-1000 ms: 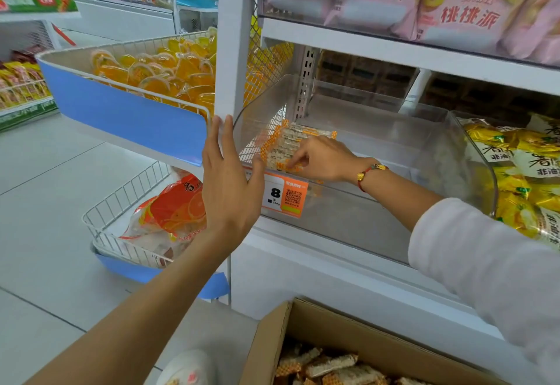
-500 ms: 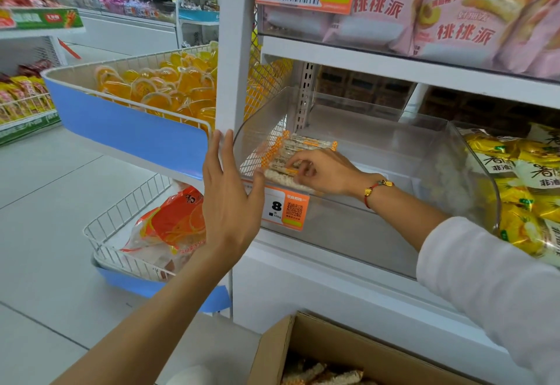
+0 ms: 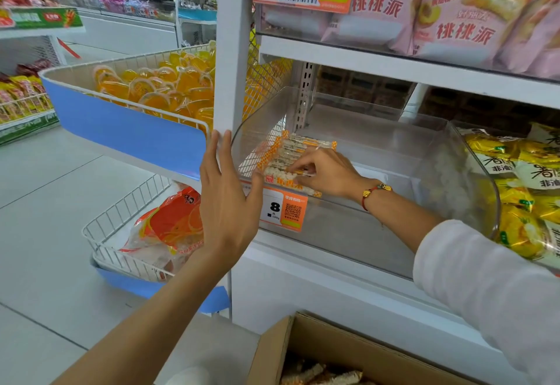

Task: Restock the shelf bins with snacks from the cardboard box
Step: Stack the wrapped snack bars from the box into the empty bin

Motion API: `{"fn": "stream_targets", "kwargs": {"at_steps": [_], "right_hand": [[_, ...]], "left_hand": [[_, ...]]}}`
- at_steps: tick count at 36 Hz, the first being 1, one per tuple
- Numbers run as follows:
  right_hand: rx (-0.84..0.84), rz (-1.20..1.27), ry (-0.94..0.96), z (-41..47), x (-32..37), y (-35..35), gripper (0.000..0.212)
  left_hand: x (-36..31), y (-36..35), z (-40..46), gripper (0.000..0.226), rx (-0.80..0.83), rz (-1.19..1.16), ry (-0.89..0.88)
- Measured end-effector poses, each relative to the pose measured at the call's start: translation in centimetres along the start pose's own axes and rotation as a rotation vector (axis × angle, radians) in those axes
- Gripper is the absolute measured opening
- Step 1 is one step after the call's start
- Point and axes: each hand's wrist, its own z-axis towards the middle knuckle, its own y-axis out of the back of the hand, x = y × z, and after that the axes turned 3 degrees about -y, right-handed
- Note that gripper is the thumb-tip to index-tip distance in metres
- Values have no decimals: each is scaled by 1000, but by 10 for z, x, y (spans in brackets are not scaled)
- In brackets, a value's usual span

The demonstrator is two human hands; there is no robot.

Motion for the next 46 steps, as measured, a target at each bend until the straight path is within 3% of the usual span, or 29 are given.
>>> {"fn": "stream_targets", "kwargs": {"at_steps": [18,28,36,41,46], "right_hand": [[-5,127,-57,-6,2,1,32],[-35,119,-44,-7,4,3,15],[36,70,-1,-8,7,5,17],[179,-206,81,-11,9,11,30],[174,-32,43,-8,10,7,24]], "left_hand": [[-2,-4,0,66,-13,4,4],[-3,-2,0,67,-9,3,6],[-2,-1,1,67,-6,-1,6],[-1,-1,1,67,-3,-1,5],[-1,-2,1,66,-9,-9,-3]]}}
